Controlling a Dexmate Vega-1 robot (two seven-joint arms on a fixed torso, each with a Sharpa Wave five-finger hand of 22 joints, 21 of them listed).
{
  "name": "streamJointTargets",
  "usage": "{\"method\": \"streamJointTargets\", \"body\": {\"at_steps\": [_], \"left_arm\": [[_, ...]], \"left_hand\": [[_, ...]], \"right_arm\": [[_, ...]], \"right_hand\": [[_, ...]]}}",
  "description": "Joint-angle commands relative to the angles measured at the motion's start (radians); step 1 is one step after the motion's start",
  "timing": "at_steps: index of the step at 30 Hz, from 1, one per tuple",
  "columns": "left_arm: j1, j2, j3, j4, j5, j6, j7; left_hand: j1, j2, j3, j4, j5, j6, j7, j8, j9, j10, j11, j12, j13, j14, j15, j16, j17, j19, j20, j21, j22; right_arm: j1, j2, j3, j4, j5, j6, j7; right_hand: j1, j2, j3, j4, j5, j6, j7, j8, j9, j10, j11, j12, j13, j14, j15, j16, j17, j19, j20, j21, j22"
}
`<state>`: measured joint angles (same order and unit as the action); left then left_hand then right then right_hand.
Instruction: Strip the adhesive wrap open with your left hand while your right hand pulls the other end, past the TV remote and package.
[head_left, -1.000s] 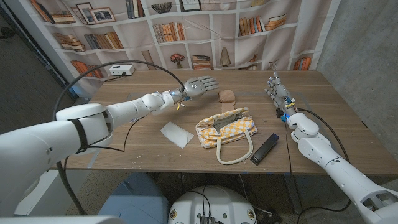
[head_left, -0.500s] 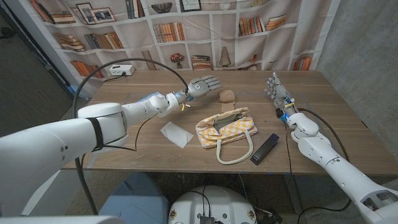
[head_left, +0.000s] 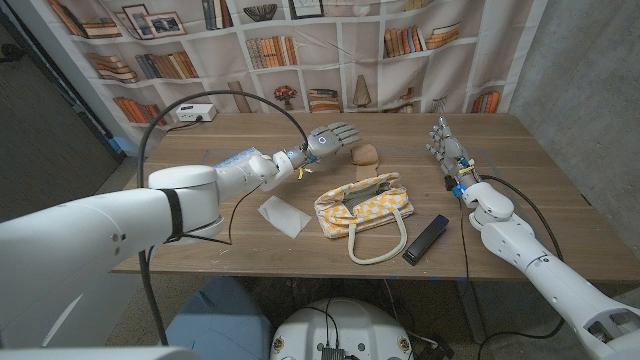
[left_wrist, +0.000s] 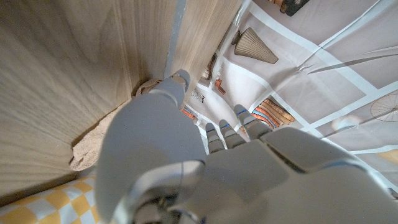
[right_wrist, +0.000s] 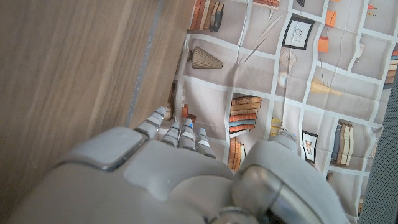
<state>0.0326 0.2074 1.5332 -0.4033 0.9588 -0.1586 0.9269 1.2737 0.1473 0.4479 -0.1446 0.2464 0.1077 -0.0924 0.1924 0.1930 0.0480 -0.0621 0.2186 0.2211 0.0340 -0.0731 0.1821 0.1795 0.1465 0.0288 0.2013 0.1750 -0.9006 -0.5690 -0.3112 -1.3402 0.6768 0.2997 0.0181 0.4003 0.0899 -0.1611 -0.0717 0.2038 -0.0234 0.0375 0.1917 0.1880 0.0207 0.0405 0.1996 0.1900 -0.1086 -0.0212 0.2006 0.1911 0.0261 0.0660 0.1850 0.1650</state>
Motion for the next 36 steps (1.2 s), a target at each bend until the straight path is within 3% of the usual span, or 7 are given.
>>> {"method": "streamJointTargets", "body": {"at_steps": [1, 13, 16, 20, 28, 36], "left_arm": [[-0.004, -0.027, 0.038, 0.031, -0.060, 0.013, -0.001], [0.002, -0.049, 0.042, 0.042, -0.110, 0.027, -0.046], [0.005, -0.057, 0.041, 0.044, -0.125, 0.036, -0.061], [0.008, -0.065, 0.042, 0.045, -0.142, 0.044, -0.080], [0.012, -0.077, 0.048, 0.047, -0.171, 0.055, -0.117], [0.016, -0.089, 0.045, 0.048, -0.204, 0.071, -0.149]], "left_hand": [[-0.014, 0.002, -0.006, 0.006, -0.007, 0.001, 0.006, 0.005, 0.002, 0.004, 0.003, 0.004, 0.001, -0.002, 0.003, 0.010, 0.001, 0.008, -0.003, 0.003, 0.001], [-0.029, 0.037, -0.009, 0.025, -0.026, -0.008, 0.003, 0.002, 0.003, 0.005, 0.003, 0.007, 0.002, 0.000, 0.002, 0.015, 0.007, 0.012, -0.002, 0.003, 0.002], [-0.058, 0.047, -0.019, 0.054, -0.042, -0.018, 0.001, 0.000, 0.005, 0.005, 0.004, 0.008, 0.003, 0.001, 0.001, 0.018, 0.012, 0.018, -0.002, 0.005, 0.002], [-0.136, 0.051, -0.042, 0.123, -0.055, -0.012, 0.001, 0.006, 0.008, 0.009, -0.002, 0.012, 0.006, 0.002, 0.001, 0.024, 0.021, 0.022, -0.005, 0.005, 0.002], [-0.174, 0.047, -0.049, 0.156, -0.052, -0.003, 0.004, 0.011, 0.009, 0.012, -0.003, 0.014, 0.007, 0.005, -0.002, 0.025, 0.024, 0.024, -0.005, 0.004, 0.002], [-0.190, 0.047, -0.042, 0.169, -0.046, -0.031, -0.002, 0.000, 0.010, 0.010, -0.004, 0.014, 0.007, 0.006, -0.002, 0.023, 0.023, 0.022, -0.003, 0.002, 0.002]], "right_arm": [[-0.008, -0.004, 0.004, -0.007, 0.006, -0.003, 0.000], [0.001, 0.001, 0.001, 0.007, 0.008, -0.002, 0.009], [0.002, 0.001, 0.001, 0.010, 0.008, -0.003, 0.010], [0.002, 0.003, 0.001, 0.014, 0.008, 0.000, 0.010], [0.001, 0.002, 0.002, 0.017, 0.012, 0.000, 0.013], [0.003, 0.002, 0.001, 0.021, 0.013, -0.002, 0.017]], "right_hand": [[-0.005, 0.005, 0.001, 0.002, -0.002, -0.001, -0.006, 0.004, 0.002, 0.001, -0.002, 0.001, 0.004, -0.002, -0.006, -0.001, 0.002, 0.007, 0.004, 0.002, 0.004], [-0.004, 0.006, 0.003, 0.002, -0.002, 0.000, -0.006, 0.004, 0.002, 0.000, -0.003, 0.001, 0.004, -0.002, -0.007, -0.001, 0.002, 0.007, 0.004, 0.002, 0.004], [-0.005, 0.006, 0.003, 0.002, -0.002, -0.002, -0.006, 0.004, 0.002, 0.001, -0.003, 0.001, 0.004, -0.002, -0.007, -0.001, 0.002, 0.007, 0.004, 0.002, 0.004], [-0.005, 0.006, 0.003, 0.001, -0.002, -0.001, -0.008, 0.004, 0.002, 0.001, -0.008, 0.001, 0.004, -0.001, -0.008, -0.001, 0.002, 0.007, 0.003, 0.002, 0.004], [-0.006, 0.005, 0.003, 0.001, -0.002, -0.001, -0.009, 0.004, 0.002, 0.001, -0.007, 0.001, 0.004, -0.002, -0.009, -0.001, 0.002, 0.007, 0.004, 0.002, 0.004], [-0.006, 0.005, 0.004, 0.001, -0.002, -0.001, -0.010, 0.004, 0.002, 0.001, -0.011, 0.001, 0.004, -0.002, -0.010, -0.001, 0.002, 0.007, 0.004, 0.002, 0.004]]}}
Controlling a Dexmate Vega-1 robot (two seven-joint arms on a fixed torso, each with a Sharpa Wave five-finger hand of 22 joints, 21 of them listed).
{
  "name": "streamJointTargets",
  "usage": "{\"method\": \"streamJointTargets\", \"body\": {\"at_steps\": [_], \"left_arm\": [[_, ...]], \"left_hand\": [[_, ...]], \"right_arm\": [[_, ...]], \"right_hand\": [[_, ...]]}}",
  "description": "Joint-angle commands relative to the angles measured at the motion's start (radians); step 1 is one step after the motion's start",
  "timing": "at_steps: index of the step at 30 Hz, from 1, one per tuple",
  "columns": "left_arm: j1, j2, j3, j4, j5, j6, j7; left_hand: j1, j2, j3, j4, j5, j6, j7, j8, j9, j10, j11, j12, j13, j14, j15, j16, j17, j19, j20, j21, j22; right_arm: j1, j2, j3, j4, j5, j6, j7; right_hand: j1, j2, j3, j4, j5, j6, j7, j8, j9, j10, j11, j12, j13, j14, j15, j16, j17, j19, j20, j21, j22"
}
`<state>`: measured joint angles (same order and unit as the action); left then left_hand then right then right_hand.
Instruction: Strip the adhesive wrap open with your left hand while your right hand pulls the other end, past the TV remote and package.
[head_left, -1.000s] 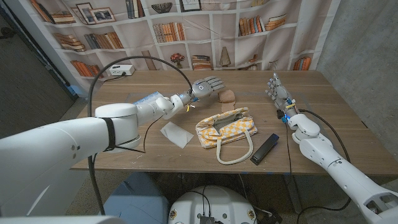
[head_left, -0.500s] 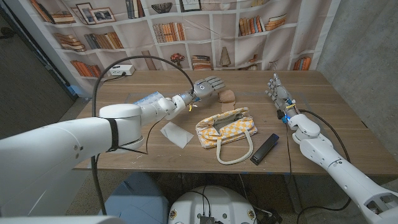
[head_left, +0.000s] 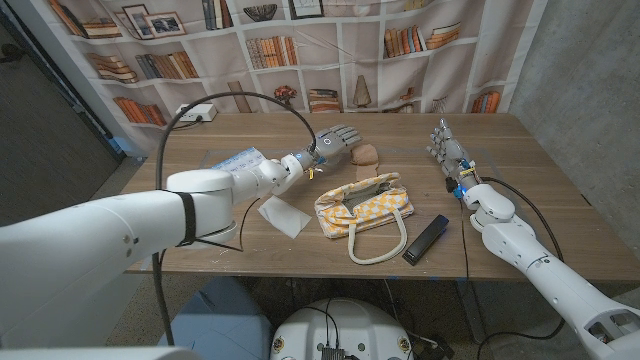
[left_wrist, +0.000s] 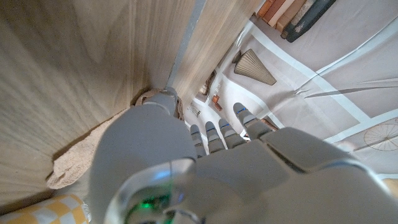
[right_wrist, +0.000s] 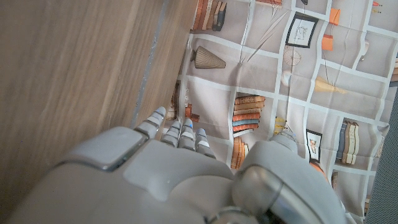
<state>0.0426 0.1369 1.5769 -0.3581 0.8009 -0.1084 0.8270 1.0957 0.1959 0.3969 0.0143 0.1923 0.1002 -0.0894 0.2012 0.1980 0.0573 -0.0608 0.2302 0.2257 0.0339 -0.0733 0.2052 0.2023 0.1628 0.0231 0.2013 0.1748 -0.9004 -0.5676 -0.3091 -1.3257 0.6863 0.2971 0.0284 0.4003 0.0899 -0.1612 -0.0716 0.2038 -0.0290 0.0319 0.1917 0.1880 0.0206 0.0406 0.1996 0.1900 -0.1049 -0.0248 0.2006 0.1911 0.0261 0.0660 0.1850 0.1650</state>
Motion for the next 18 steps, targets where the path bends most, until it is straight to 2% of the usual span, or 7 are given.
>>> {"method": "streamJointTargets", "body": {"at_steps": [1, 4, 8, 18], "left_arm": [[0.007, -0.021, 0.001, 0.003, -0.050, 0.023, -0.052], [0.007, -0.027, -0.002, 0.003, -0.064, 0.021, -0.050], [0.005, -0.029, 0.001, 0.002, -0.071, 0.017, -0.041], [0.006, -0.032, 0.009, 0.002, -0.071, 0.009, -0.023]], "left_hand": [[-0.012, -0.002, 0.010, 0.010, 0.009, -0.026, -0.004, -0.010, 0.005, -0.003, -0.005, 0.001, 0.003, 0.004, -0.001, -0.001, 0.000, 0.004, 0.003, 0.001, 0.002], [-0.012, -0.004, 0.015, 0.008, 0.011, -0.051, 0.000, -0.018, 0.005, -0.006, -0.005, 0.000, 0.003, 0.002, -0.001, -0.004, -0.002, -0.001, 0.004, 0.000, 0.002], [-0.006, -0.006, 0.034, -0.001, 0.015, -0.124, -0.007, -0.031, 0.004, -0.021, -0.007, -0.005, 0.004, -0.004, 0.003, -0.010, -0.006, -0.008, 0.004, -0.003, 0.002], [0.007, -0.008, 0.046, -0.019, 0.015, -0.165, -0.012, -0.031, 0.003, -0.030, -0.003, -0.007, 0.004, -0.009, 0.004, -0.013, -0.010, -0.013, 0.004, -0.004, 0.002]], "right_arm": [[0.004, 0.001, -0.001, 0.008, 0.004, 0.001, 0.009], [0.008, 0.001, -0.003, 0.011, 0.004, 0.001, 0.015], [0.007, 0.001, -0.003, 0.010, 0.005, 0.001, 0.015], [-0.001, -0.003, 0.001, 0.003, 0.008, 0.001, 0.013]], "right_hand": [[-0.006, 0.005, 0.004, 0.001, -0.002, 0.004, -0.004, 0.004, 0.002, 0.001, -0.008, 0.001, 0.004, -0.006, -0.007, -0.001, 0.002, 0.007, 0.004, 0.002, 0.004], [-0.006, 0.005, 0.004, 0.001, -0.002, 0.004, -0.005, 0.004, 0.002, 0.001, -0.010, 0.001, 0.004, -0.005, -0.007, -0.001, 0.002, 0.007, 0.004, 0.002, 0.004], [-0.007, 0.005, 0.004, 0.001, -0.002, 0.005, -0.004, 0.004, 0.002, 0.001, -0.010, 0.001, 0.004, -0.005, -0.007, -0.001, 0.002, 0.007, 0.004, 0.002, 0.004], [-0.007, 0.005, 0.004, 0.001, -0.002, 0.008, -0.006, 0.005, 0.002, 0.003, -0.014, 0.001, 0.004, -0.005, -0.006, -0.001, 0.002, 0.007, 0.005, 0.002, 0.004]]}}
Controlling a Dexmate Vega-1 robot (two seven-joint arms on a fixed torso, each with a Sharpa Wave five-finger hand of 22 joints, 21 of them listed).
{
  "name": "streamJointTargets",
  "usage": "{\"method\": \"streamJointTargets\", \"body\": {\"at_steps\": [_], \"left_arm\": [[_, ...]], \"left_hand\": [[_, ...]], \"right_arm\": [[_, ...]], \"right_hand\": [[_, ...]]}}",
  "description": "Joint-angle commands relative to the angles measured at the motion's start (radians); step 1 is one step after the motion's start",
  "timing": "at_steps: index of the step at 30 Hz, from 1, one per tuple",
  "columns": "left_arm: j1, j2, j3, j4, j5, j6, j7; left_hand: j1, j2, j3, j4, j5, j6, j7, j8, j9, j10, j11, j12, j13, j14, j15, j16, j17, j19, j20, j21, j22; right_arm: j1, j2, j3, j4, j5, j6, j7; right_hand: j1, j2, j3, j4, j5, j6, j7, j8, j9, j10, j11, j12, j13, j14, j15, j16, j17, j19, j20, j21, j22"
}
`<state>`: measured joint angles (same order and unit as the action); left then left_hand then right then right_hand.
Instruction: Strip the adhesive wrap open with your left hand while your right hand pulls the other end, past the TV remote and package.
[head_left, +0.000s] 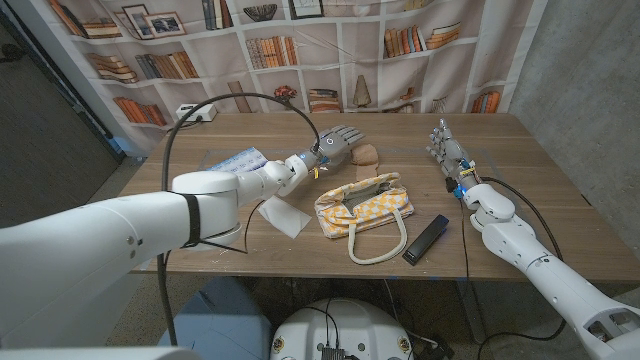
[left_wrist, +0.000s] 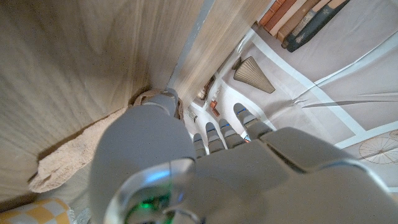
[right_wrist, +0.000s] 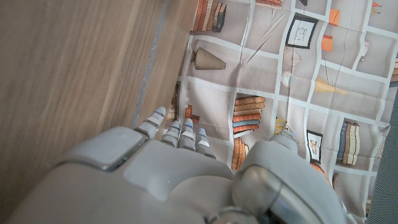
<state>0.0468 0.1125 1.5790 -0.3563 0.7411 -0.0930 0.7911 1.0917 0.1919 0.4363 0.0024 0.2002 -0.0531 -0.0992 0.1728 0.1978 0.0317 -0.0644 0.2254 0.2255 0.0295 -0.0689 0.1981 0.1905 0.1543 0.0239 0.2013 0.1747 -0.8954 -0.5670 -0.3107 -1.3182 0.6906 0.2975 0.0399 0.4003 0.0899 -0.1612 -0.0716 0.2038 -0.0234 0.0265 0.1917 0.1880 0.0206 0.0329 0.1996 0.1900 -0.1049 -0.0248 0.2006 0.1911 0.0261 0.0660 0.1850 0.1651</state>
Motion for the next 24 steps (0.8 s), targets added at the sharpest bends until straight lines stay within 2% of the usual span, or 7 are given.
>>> {"method": "streamJointTargets", "body": {"at_steps": [1, 13, 24], "left_arm": [[0.002, -0.009, 0.006, 0.000, -0.013, -0.006, 0.011], [0.001, -0.019, 0.010, 0.001, -0.014, -0.005, -0.007], [-0.002, -0.031, 0.015, 0.002, -0.019, 0.004, -0.046]], "left_hand": [[0.012, -0.004, 0.007, -0.008, 0.007, -0.011, -0.002, -0.002, 0.003, -0.005, 0.001, -0.002, 0.004, -0.004, 0.001, -0.006, 0.001, -0.005, 0.004, -0.004, 0.002], [0.014, -0.003, 0.007, -0.014, 0.004, -0.001, -0.001, 0.009, 0.002, -0.005, 0.001, -0.001, 0.004, -0.005, 0.002, -0.005, 0.000, -0.005, 0.005, -0.003, 0.002], [0.025, 0.013, 0.023, -0.019, 0.006, 0.008, -0.001, 0.017, 0.001, -0.002, -0.003, 0.001, 0.005, -0.002, -0.001, -0.001, 0.003, -0.004, 0.006, -0.003, 0.002]], "right_arm": [[-0.006, -0.004, 0.003, -0.005, 0.005, 0.000, 0.003], [-0.017, -0.010, 0.008, -0.021, 0.006, 0.000, -0.002], [-0.021, -0.013, 0.011, -0.027, 0.009, -0.003, -0.005]], "right_hand": [[-0.007, 0.006, 0.004, 0.001, -0.002, 0.003, -0.001, 0.005, 0.002, 0.003, -0.008, 0.002, 0.004, -0.005, -0.006, -0.001, 0.002, 0.007, 0.005, 0.002, 0.004], [-0.008, 0.006, 0.005, 0.000, -0.002, 0.005, -0.004, 0.006, 0.002, 0.006, -0.008, 0.002, 0.004, -0.005, -0.009, -0.001, 0.002, 0.007, 0.005, 0.002, 0.004], [-0.009, 0.006, 0.005, 0.000, -0.002, 0.005, -0.004, 0.006, 0.002, 0.006, -0.009, 0.002, 0.004, -0.005, -0.009, 0.000, 0.002, 0.007, 0.004, 0.002, 0.004]]}}
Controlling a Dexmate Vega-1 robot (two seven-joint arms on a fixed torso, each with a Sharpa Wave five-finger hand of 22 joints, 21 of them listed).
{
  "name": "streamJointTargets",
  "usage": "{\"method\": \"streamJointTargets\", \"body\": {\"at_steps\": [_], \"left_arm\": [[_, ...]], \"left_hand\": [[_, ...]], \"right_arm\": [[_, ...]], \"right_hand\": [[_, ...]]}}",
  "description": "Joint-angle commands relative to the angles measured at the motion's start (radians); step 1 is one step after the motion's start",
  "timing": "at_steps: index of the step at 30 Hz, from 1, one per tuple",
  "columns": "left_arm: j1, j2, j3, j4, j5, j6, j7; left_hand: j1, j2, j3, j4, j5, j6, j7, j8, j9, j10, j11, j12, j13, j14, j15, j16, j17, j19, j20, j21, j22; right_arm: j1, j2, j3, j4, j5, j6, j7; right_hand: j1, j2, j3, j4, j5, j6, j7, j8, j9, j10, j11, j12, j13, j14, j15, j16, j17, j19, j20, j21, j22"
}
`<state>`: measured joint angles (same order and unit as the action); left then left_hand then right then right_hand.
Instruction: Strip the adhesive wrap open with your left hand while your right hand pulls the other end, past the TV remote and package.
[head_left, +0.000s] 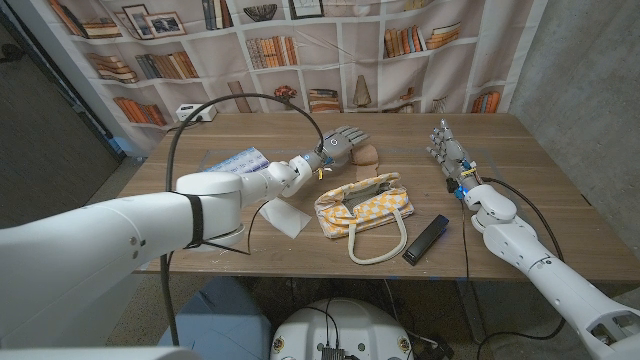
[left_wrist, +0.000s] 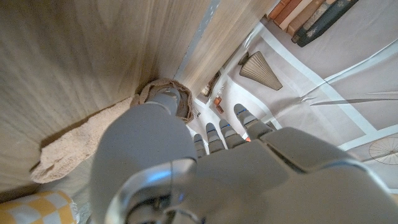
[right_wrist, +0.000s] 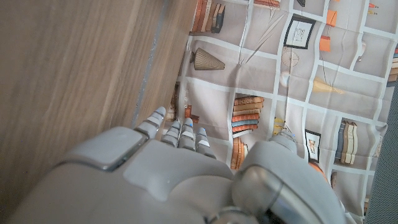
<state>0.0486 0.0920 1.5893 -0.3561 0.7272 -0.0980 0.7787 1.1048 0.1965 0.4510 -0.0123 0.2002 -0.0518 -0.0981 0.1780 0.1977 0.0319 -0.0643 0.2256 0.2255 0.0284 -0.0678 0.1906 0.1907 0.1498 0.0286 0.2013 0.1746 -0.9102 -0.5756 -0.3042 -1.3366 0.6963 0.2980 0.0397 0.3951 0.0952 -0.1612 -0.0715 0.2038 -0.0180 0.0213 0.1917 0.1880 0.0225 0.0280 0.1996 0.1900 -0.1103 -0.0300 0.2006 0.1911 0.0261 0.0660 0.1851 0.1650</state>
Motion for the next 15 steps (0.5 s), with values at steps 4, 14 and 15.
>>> {"method": "streamJointTargets", "body": {"at_steps": [4, 14, 15], "left_arm": [[-0.006, -0.013, 0.004, 0.002, -0.012, 0.015, -0.052], [-0.008, -0.022, 0.005, 0.002, -0.027, 0.022, -0.087], [-0.009, -0.022, 0.006, 0.000, -0.028, 0.024, -0.092]], "left_hand": [[0.017, 0.009, 0.014, -0.007, 0.006, 0.011, -0.003, 0.014, 0.001, -0.001, -0.002, 0.001, 0.005, 0.000, -0.002, 0.007, 0.003, 0.001, 0.002, -0.002, 0.002], [0.024, 0.017, 0.030, -0.007, 0.007, 0.018, -0.003, 0.018, 0.001, 0.005, 0.000, 0.004, 0.005, 0.003, -0.003, 0.011, 0.007, 0.002, 0.000, -0.001, 0.002], [0.025, 0.018, 0.032, -0.006, 0.007, 0.018, -0.003, 0.018, 0.001, 0.005, 0.000, 0.004, 0.005, 0.003, -0.003, 0.012, 0.008, 0.002, 0.000, -0.001, 0.002]], "right_arm": [[-0.005, -0.004, 0.005, -0.007, 0.003, -0.003, -0.005], [0.005, -0.001, 0.003, 0.005, 0.001, -0.003, -0.001], [0.006, 0.000, 0.003, 0.007, 0.003, -0.003, 0.001]], "right_hand": [[-0.003, 0.001, 0.006, 0.000, -0.002, 0.000, 0.000, 0.006, 0.002, 0.004, -0.006, 0.002, 0.004, 0.000, -0.004, -0.001, 0.002, 0.007, 0.005, 0.002, 0.004], [-0.003, 0.001, 0.007, -0.001, -0.002, 0.001, -0.001, 0.006, 0.002, 0.005, -0.002, 0.002, 0.004, 0.000, -0.005, -0.001, 0.002, 0.007, 0.005, 0.002, 0.004], [-0.003, 0.001, 0.007, -0.001, -0.002, 0.001, -0.001, 0.006, 0.002, 0.005, -0.003, 0.002, 0.004, 0.000, -0.005, -0.001, 0.002, 0.007, 0.005, 0.002, 0.004]]}}
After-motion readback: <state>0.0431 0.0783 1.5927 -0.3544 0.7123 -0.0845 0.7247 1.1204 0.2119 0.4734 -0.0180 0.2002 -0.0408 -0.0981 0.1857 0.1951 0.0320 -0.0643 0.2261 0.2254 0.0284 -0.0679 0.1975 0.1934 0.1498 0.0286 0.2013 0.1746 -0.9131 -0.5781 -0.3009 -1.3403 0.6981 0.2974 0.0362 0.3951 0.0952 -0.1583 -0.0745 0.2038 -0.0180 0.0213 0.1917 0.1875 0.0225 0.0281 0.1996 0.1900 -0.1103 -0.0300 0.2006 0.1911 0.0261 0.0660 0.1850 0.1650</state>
